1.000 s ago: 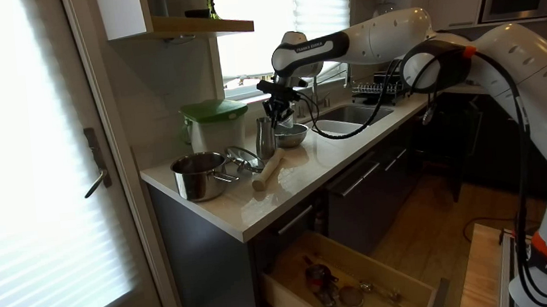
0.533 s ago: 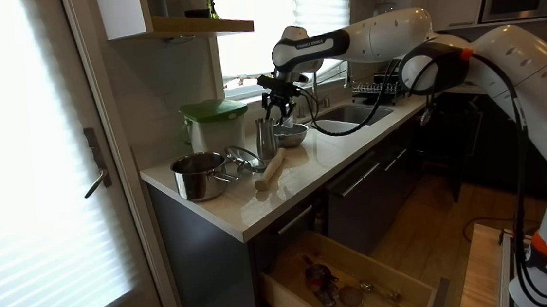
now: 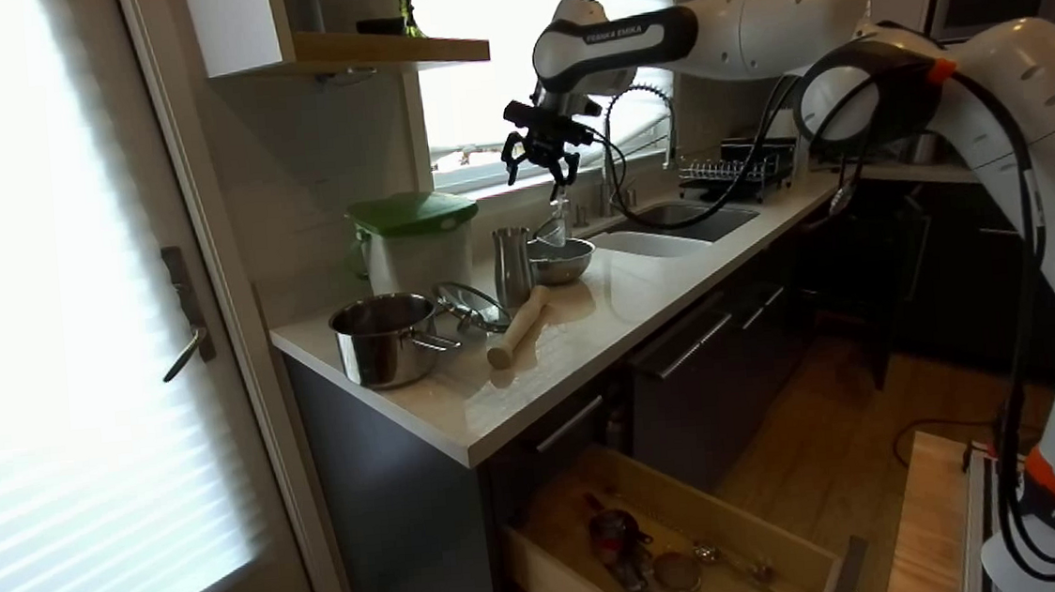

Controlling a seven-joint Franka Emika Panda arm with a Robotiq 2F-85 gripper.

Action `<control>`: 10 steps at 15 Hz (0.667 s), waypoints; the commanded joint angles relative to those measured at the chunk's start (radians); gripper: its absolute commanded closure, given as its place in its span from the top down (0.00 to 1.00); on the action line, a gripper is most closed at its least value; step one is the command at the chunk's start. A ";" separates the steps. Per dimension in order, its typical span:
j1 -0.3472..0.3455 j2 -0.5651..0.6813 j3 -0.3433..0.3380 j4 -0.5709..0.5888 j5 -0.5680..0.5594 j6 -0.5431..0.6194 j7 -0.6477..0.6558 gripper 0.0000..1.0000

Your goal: Move the silver vessel backwards

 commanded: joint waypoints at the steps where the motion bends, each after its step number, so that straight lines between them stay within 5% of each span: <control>1: 0.017 -0.158 0.033 -0.157 -0.006 -0.064 -0.155 1.00; 7: 0.007 -0.298 0.119 -0.283 0.080 -0.154 -0.391 1.00; 10: 0.021 -0.265 0.114 -0.227 0.059 -0.146 -0.366 1.00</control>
